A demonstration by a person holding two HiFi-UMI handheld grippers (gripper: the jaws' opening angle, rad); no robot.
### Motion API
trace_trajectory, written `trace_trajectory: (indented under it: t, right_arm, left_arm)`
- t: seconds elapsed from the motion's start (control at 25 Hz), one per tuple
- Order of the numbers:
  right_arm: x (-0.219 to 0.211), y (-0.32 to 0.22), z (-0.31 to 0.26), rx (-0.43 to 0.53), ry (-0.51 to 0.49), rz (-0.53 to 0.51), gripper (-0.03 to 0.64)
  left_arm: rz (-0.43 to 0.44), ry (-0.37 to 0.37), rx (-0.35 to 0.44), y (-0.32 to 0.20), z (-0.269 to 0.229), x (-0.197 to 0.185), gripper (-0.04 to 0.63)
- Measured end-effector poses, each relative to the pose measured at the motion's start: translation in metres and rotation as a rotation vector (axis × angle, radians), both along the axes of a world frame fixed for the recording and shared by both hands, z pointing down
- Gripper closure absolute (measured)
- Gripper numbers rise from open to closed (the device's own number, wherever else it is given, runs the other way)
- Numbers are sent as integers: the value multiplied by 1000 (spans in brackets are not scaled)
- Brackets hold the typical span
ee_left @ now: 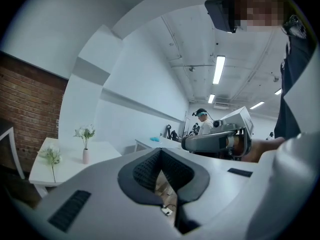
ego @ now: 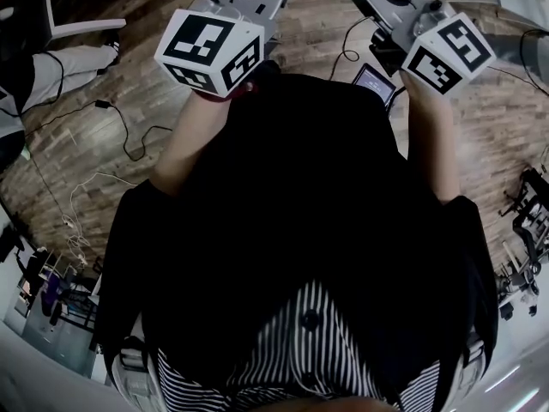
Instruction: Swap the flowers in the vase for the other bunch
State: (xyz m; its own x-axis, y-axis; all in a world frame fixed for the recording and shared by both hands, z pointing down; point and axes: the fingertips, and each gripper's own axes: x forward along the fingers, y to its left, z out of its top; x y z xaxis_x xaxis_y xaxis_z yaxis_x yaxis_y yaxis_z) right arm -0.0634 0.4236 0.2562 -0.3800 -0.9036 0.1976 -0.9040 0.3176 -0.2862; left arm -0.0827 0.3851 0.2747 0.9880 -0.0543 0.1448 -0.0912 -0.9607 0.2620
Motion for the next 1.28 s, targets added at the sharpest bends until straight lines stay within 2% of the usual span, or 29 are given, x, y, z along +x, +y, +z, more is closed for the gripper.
trace_trajectory:
  t: [0.32,0.56,0.76,0.88,1.0,1.16,1.28]
  right_arm:
    - [-25,-77,-5,-9,19,-39,615]
    - [-51,-131,3,-28,28,-72,615]
    - [-58,-168,9,-63,38,-125,615]
    - [-66,-174,26,-60,23,-142,615]
    - [-77,-195,41,-55,7,-183,615]
    - [-65,-213,27,-44,7,-245,615]
    - [-60,-234,38,-55,-5,-267,615]
  left_arm:
    - [0,-2,58,-73,-6,-16,589]
    - [-14,12,30,-121,5,-42,589]
    - [-67,24,4,-160,9,-52,589]
    - [-78,28,6,-161,27,-65,589]
    - [-124,20,-4,-177,47,-79,589]
    - [-176,-26,17,-189,39,-66,589]
    - [-199,-29,4,-207,45,-63,589]
